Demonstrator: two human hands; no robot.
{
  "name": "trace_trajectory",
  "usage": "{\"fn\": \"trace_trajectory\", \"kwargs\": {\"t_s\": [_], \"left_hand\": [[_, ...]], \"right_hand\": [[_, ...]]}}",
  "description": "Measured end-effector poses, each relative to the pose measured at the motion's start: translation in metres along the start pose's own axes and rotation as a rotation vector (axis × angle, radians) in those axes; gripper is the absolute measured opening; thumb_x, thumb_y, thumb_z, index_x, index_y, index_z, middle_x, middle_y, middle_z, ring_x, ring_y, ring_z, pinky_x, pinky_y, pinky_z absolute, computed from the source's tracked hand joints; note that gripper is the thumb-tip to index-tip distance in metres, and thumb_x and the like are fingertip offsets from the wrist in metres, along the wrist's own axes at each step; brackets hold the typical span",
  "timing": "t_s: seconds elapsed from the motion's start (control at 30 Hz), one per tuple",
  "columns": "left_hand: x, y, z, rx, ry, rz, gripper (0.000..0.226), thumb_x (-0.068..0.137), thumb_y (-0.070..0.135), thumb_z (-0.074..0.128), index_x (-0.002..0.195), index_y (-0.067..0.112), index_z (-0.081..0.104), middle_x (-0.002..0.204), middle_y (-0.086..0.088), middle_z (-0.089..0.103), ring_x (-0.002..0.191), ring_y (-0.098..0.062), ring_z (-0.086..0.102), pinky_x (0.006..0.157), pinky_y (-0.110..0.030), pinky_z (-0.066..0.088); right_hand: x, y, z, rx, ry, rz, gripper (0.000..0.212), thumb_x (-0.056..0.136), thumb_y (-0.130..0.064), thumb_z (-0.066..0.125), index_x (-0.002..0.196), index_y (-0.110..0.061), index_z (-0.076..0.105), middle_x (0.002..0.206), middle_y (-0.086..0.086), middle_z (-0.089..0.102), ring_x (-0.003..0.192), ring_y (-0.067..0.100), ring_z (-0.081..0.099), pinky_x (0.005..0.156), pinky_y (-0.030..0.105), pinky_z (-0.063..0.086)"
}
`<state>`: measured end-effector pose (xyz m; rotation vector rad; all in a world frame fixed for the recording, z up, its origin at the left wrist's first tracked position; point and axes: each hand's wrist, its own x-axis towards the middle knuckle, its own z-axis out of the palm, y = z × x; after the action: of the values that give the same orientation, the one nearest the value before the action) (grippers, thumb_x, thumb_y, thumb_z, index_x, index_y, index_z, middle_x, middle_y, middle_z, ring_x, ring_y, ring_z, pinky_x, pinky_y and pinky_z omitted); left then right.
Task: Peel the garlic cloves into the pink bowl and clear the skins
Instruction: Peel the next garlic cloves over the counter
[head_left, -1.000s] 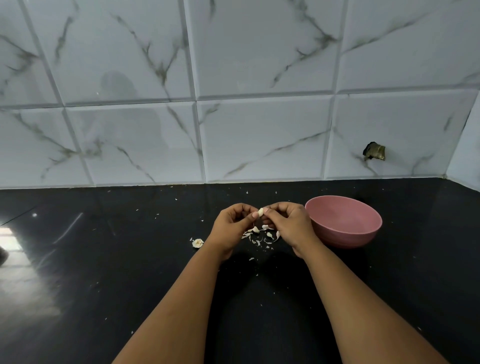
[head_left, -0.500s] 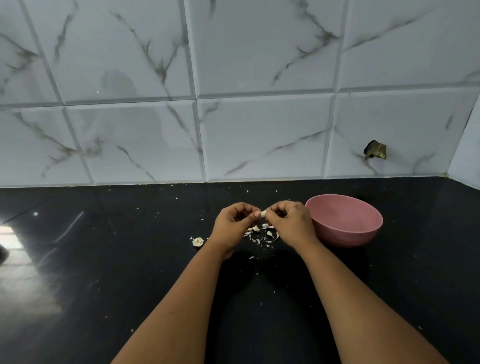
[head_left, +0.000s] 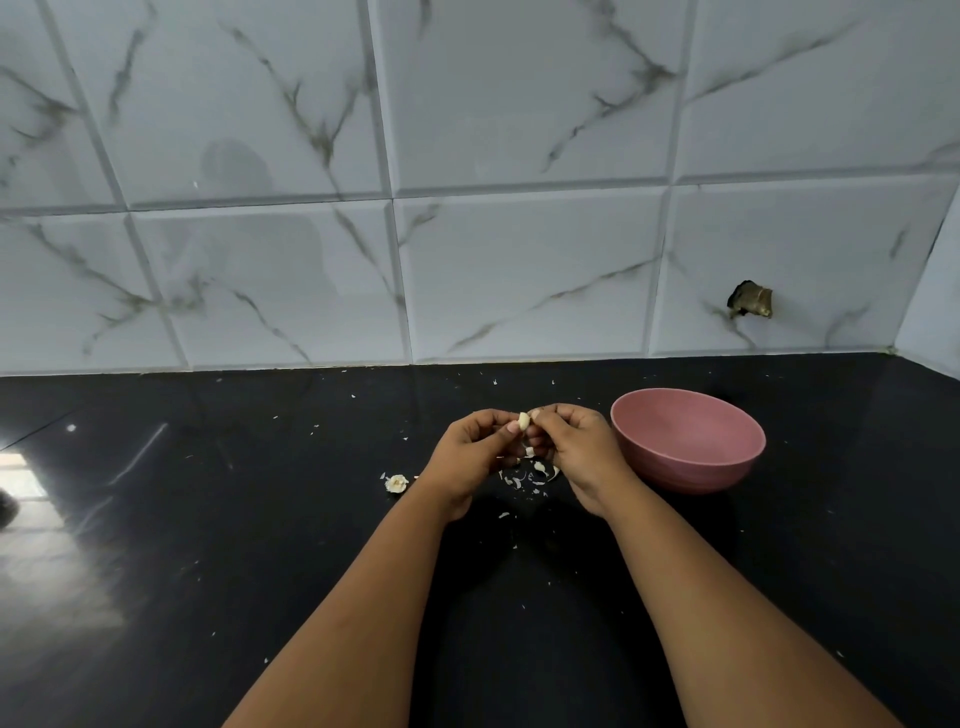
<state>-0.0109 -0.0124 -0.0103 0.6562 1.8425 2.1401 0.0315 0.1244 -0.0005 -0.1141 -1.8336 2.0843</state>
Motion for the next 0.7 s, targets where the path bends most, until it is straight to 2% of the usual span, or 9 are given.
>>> {"fn": "trace_trajectory", "kwargs": {"t_s": [0.13, 0.3, 0.5, 0.63, 0.7], "left_hand": [[-0.0002, -0.0004, -0.0013, 0.072, 0.037, 0.073, 0.017, 0.089, 0.017, 0.07, 0.104, 0.009, 0.071, 0.093, -0.005, 0.073, 0.087, -0.014, 0.068, 0.074, -0.025, 0.054], [0.0012, -0.0031, -0.0051, 0.147, 0.05, 0.13, 0.012, 0.087, 0.009, 0.072, 0.098, 0.007, 0.072, 0.095, -0.02, 0.072, 0.09, -0.025, 0.068, 0.089, -0.041, 0.054], [-0.0008, -0.0015, 0.0015, 0.084, 0.035, 0.175, 0.006, 0.091, 0.003, 0.065, 0.097, 0.006, 0.066, 0.086, -0.009, 0.068, 0.082, -0.017, 0.066, 0.074, -0.025, 0.052], [-0.0001, 0.0001, 0.0024, 0.0, 0.082, 0.152, 0.005, 0.093, 0.009, 0.064, 0.098, 0.007, 0.062, 0.096, -0.017, 0.069, 0.09, -0.024, 0.066, 0.082, -0.034, 0.055], [0.0013, 0.0002, 0.0012, -0.025, 0.121, 0.134, 0.004, 0.095, 0.011, 0.062, 0.096, 0.01, 0.059, 0.099, -0.014, 0.073, 0.089, -0.022, 0.067, 0.082, -0.035, 0.053]], "right_hand": [[0.0015, 0.0025, -0.001, -0.057, 0.02, -0.001, 0.015, 0.092, -0.011, 0.061, 0.081, -0.007, 0.07, 0.067, 0.004, 0.067, 0.064, 0.012, 0.062, 0.062, 0.024, 0.051], [0.003, 0.0053, -0.0008, -0.176, 0.033, -0.028, 0.019, 0.092, -0.013, 0.059, 0.076, -0.011, 0.069, 0.061, -0.003, 0.064, 0.058, 0.005, 0.058, 0.058, 0.018, 0.047], [0.0043, 0.005, 0.0032, 0.001, 0.006, 0.044, 0.024, 0.093, -0.011, 0.055, 0.072, -0.014, 0.067, 0.059, -0.004, 0.06, 0.061, 0.008, 0.054, 0.062, 0.023, 0.047], [0.0049, 0.0047, 0.0024, -0.016, 0.036, 0.071, 0.025, 0.092, -0.012, 0.05, 0.071, -0.015, 0.064, 0.061, -0.004, 0.056, 0.063, 0.01, 0.052, 0.066, 0.029, 0.045], [0.0051, 0.0037, 0.002, -0.008, 0.057, 0.072, 0.024, 0.092, -0.011, 0.048, 0.071, -0.014, 0.061, 0.061, -0.003, 0.053, 0.062, 0.011, 0.049, 0.066, 0.031, 0.044]]}}
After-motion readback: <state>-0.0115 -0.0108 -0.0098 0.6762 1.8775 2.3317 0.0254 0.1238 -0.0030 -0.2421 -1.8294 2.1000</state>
